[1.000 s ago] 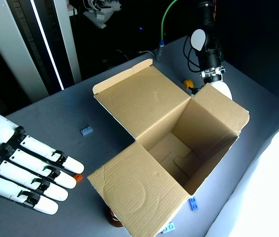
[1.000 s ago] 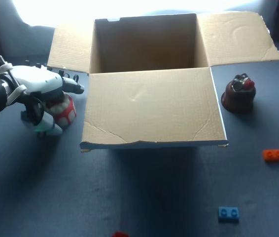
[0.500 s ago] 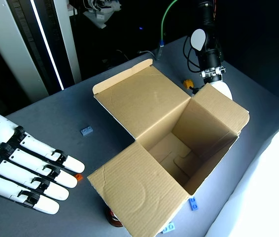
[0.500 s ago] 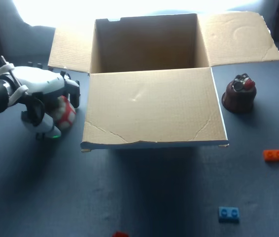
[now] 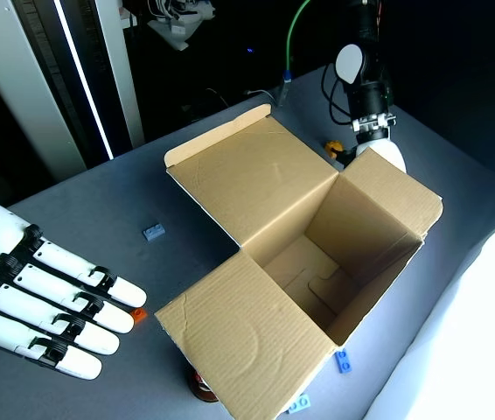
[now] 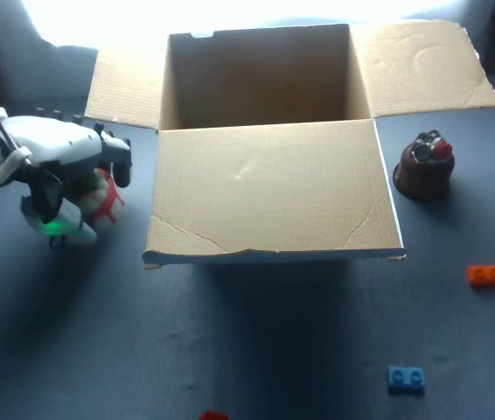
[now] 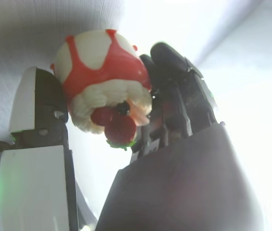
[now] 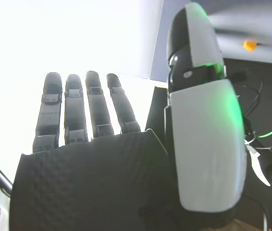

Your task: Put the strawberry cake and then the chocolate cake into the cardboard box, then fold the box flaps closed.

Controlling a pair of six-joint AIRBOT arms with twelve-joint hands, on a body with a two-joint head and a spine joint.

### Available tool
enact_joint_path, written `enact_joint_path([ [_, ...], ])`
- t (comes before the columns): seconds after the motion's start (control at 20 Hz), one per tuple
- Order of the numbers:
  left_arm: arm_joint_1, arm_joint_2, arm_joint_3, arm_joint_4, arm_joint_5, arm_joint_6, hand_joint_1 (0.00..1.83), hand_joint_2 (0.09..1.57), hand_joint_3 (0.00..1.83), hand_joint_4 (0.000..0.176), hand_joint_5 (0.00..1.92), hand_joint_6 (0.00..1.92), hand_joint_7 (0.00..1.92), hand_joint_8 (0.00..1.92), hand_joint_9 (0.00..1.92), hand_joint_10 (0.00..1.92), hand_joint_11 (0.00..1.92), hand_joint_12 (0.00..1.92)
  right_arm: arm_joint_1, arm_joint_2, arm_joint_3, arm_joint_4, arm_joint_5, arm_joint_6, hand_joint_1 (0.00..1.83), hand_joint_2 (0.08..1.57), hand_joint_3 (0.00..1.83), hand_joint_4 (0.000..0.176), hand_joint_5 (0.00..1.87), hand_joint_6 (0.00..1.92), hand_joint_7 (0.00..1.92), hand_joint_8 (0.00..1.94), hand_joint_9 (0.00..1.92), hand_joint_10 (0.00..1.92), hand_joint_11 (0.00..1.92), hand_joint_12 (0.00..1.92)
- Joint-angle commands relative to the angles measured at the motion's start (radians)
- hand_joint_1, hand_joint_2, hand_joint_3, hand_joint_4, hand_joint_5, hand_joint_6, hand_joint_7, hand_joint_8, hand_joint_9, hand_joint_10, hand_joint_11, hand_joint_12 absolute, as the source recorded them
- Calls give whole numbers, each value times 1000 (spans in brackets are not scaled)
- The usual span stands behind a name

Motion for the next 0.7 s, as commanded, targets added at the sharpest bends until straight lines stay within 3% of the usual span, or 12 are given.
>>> enact_joint_path([
  [0.0,-14,17,0,6,90,3,1160,1129,0,16,257,1019,173,1368,277,1591,241,1857,3,14,2,9,116,-1,837,1054,6,0,83,14,121,6,106,13,0,291],
  [0.1,-26,40,-5,6,85,4,1156,1124,0,10,268,999,167,1365,258,1608,246,1875,3,14,2,9,119,-1,765,1067,8,0,117,19,121,3,106,8,0,266],
  [0.2,-37,66,-10,6,75,4,1167,1127,0,6,313,914,183,1323,271,1552,240,1815,4,14,2,9,125,-1,766,1055,1,0,122,10,137,2,128,10,0,367],
  [0.25,-45,79,-12,6,67,4,1177,1139,3,7,323,905,182,1346,275,1538,257,1735,4,14,2,9,126,-1,727,1053,0,0,149,14,139,1,125,6,0,402],
  [0.35,-65,99,-13,6,50,4,1162,1142,3,11,332,890,178,1345,265,1551,252,1753,4,15,2,9,130,-1,707,1048,0,0,166,19,145,3,127,6,0,410],
  [0.5,-107,123,-14,18,9,5,1169,1139,1,10,326,861,178,1350,269,1560,232,1754,8,15,1,9,148,-1,1005,1040,0,0,189,9,173,2,155,12,0,537],
  [0.65,-159,145,-17,24,-36,5,1179,1122,0,8,352,847,215,1339,301,1530,233,1725,8,18,0,9,151,-1,1049,1044,0,0,139,0,161,4,158,7,0,520],
])
